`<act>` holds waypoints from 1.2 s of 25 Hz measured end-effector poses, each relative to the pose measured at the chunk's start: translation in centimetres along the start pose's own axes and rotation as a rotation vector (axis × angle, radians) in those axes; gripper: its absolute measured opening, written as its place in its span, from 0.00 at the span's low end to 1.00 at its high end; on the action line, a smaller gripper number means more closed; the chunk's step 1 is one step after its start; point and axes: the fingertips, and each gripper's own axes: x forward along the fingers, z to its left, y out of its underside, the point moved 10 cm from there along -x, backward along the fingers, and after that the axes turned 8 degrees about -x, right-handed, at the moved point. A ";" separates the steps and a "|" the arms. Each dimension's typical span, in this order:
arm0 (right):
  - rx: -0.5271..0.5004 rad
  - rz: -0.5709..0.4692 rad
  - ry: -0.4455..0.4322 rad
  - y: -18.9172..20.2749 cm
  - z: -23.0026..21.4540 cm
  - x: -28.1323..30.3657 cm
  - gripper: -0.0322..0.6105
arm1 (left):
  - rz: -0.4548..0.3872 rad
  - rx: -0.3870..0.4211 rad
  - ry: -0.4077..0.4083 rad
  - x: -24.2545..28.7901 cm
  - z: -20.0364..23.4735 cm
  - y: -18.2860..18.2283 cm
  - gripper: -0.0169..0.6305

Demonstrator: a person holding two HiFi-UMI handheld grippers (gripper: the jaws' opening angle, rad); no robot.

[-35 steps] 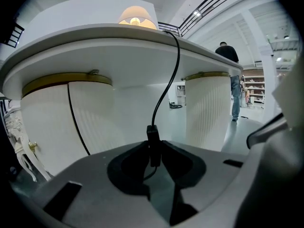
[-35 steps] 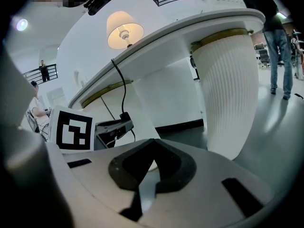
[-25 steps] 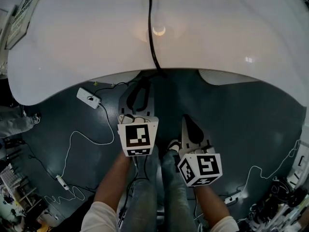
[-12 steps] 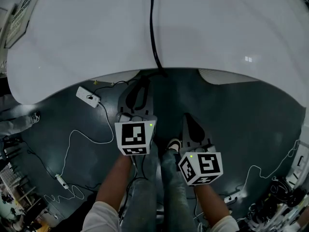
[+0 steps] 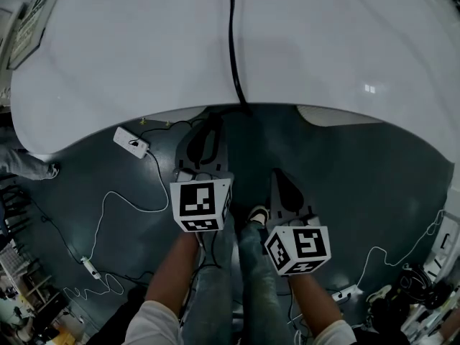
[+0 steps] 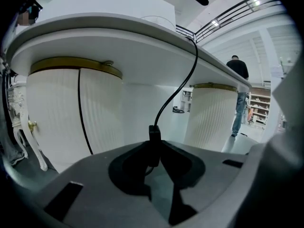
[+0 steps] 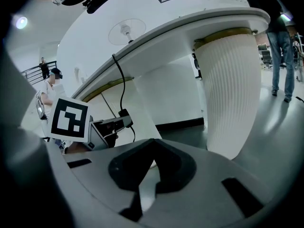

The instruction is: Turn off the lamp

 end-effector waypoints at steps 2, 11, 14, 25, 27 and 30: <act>-0.005 0.003 -0.003 -0.1 -0.1 0.0 0.05 | 0.000 -0.004 -0.013 -0.1 -0.2 0.1 0.14; -0.012 0.007 -0.001 -0.6 -0.1 0.1 0.05 | -0.007 0.047 -0.026 -0.4 -0.6 -0.3 0.15; -0.009 0.010 -0.002 -0.4 -0.3 -0.1 0.05 | -0.008 0.082 -0.038 -0.3 -0.9 -0.5 0.15; -0.003 0.022 -0.003 0.0 -0.4 -0.2 0.05 | 0.005 0.100 -0.072 0.0 -0.7 -0.8 0.15; -0.004 0.018 -0.003 -0.4 -0.4 -0.2 0.05 | 0.001 0.084 -0.074 -0.4 -0.7 -0.8 0.15; -0.012 0.014 -0.004 -1.1 -0.2 -0.4 0.05 | -0.010 0.063 -0.073 -1.2 -0.7 -0.8 0.15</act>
